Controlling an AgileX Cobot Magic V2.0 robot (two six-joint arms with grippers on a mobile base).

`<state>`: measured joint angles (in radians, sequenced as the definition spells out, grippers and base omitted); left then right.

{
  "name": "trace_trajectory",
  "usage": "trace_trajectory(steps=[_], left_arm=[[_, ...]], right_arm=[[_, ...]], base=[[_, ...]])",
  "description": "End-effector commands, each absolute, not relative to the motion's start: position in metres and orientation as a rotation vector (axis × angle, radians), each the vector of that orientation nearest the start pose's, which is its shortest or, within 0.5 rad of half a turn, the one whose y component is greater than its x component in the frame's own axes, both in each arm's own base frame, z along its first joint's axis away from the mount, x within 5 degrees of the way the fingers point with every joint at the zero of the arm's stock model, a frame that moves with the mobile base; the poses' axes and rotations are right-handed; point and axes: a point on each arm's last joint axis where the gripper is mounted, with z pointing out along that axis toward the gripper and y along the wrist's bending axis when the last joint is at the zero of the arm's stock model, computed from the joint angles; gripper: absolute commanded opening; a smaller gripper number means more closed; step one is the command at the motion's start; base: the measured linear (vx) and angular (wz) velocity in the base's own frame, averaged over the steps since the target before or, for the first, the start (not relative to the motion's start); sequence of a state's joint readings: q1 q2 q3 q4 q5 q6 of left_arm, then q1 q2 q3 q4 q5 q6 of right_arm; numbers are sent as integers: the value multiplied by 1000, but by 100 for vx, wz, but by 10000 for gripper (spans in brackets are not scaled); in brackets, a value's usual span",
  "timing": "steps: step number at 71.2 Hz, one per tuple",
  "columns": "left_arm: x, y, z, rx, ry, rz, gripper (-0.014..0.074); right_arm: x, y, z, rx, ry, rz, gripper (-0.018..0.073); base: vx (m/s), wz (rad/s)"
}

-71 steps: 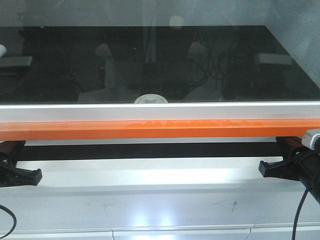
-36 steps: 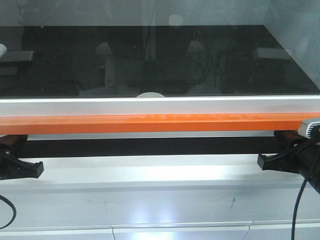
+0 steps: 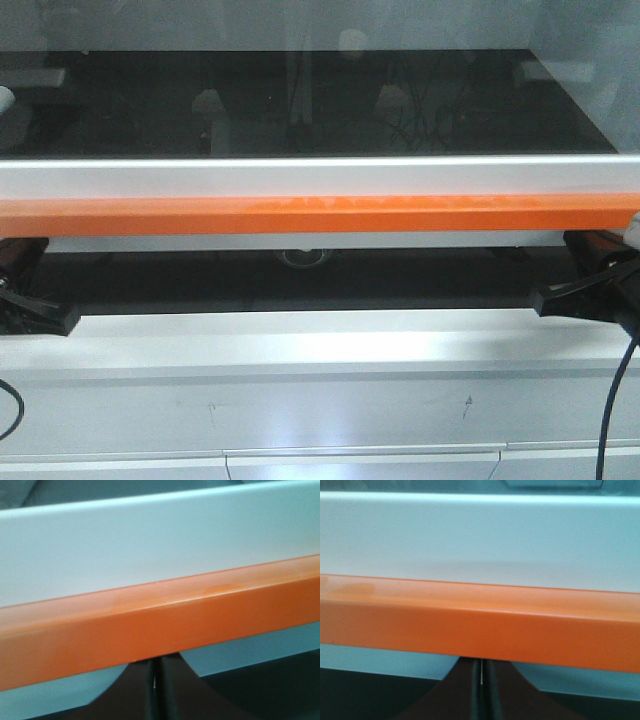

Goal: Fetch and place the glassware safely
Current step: 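Lift the orange handle with both grippers to open the door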

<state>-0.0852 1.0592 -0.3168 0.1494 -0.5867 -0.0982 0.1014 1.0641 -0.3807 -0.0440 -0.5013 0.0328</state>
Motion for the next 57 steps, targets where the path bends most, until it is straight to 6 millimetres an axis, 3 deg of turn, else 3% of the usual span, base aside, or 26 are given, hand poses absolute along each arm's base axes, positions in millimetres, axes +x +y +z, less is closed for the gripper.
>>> trace_trajectory(steps=[1, 26, 39, 57], left_arm=[[192, -24, 316, 108, 1187, -150, -7], [176, -23, 328, 112, 1256, -150, -7], [156, -27, 329, 194, 1333, -155, -7], [126, -22, 299, 136, 1479, -192, -7]], right_arm=[[196, 23, 333, -102, 1126, 94, -1], [182, 23, 336, -113, 1198, 115, -1], [161, 27, 327, -189, 1291, 145, -1], [128, 26, 292, -164, 1387, 227, -1]], base=[[0, 0], [0, -1], [0, 0], [0, 0]])
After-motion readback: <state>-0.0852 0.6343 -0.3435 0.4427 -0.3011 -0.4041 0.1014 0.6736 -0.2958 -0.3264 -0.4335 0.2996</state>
